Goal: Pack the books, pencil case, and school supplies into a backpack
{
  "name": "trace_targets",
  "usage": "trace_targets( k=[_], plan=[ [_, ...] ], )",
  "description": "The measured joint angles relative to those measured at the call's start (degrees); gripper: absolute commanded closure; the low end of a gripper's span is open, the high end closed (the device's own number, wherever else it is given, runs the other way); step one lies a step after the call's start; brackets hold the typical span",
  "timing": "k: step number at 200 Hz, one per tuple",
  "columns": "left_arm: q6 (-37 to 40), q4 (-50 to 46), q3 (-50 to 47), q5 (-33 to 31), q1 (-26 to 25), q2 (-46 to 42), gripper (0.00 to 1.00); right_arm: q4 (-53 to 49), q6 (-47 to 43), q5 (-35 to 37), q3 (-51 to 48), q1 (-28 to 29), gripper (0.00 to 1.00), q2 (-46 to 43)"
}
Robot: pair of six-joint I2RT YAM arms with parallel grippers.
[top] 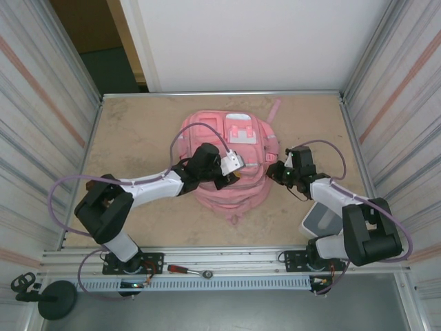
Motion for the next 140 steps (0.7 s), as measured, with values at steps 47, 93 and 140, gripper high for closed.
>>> trace_targets(
  k=[47,93,140],
  plan=[
    [-4.31,-1.84,-1.90,-4.76,1.53,-7.04,0.26,-10.97,-5.46,8.74,0.70,0.94,0.38,-11.61],
    [-9.51,2.56,-9.11,-10.51,4.94,-22.60,0.01,-19.56,-11.41,21.20,4.52,1.62,0.01,-25.20],
    [-13.31,4.44,-16.35,-23.30,9.68,-34.01,0.01,-24.37,-14.27,32.98,5.42,1.62,0.01,-31.06]
  ],
)
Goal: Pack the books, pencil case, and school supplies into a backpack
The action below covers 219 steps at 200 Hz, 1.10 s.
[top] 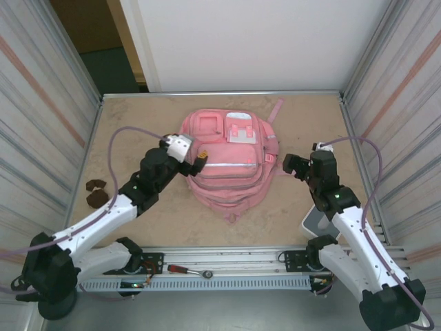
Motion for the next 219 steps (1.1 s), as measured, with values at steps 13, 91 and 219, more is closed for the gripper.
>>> trace_targets(
  k=[13,91,219],
  plan=[
    [-0.83,1.11,-3.02,-4.13,2.89,-2.16,0.01,-0.50,-0.37,3.43,-0.02,0.00,0.01,-0.57],
    [-5.79,6.58,-15.13,-11.02,25.53,1.38,0.01,19.12,-8.85,17.38,-14.56,-0.94,0.01,1.07],
    [-2.84,30.45,-14.19,3.87,32.72,26.97,0.01,61.96,-22.71,3.82,-15.80,-12.11,0.01,37.42]
  ],
)
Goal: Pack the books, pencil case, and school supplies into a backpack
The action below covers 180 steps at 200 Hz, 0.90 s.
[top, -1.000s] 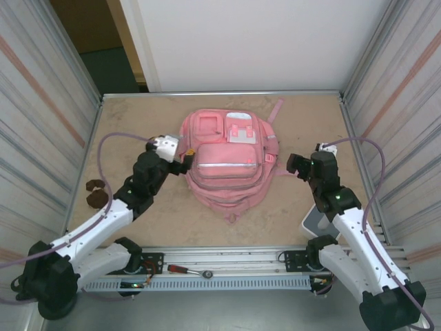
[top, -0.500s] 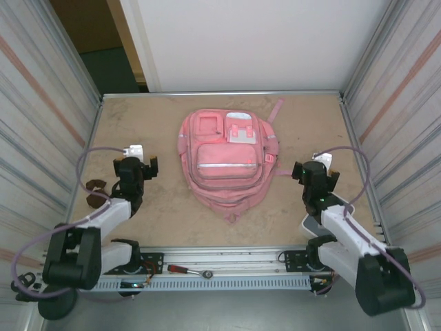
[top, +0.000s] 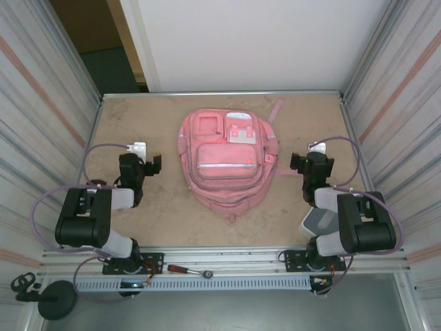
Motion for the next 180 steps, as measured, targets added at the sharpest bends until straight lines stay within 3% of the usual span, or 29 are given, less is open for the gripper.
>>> trace_targets(
  k=[19,65,180],
  plan=[
    [-0.39,0.22,0.04,1.70,0.42,0.96,0.01,5.66,0.11,-4.70,-0.31,-2.43,0.01,4.42],
    [-0.61,0.24,0.07,3.65,0.46,1.03,0.01,5.70,0.20,-11.58,-0.17,-4.55,0.01,6.29],
    [-0.61,0.17,0.07,4.17,0.46,1.03,0.01,5.70,0.22,-13.86,-0.04,-4.92,0.01,6.29]
  ],
)
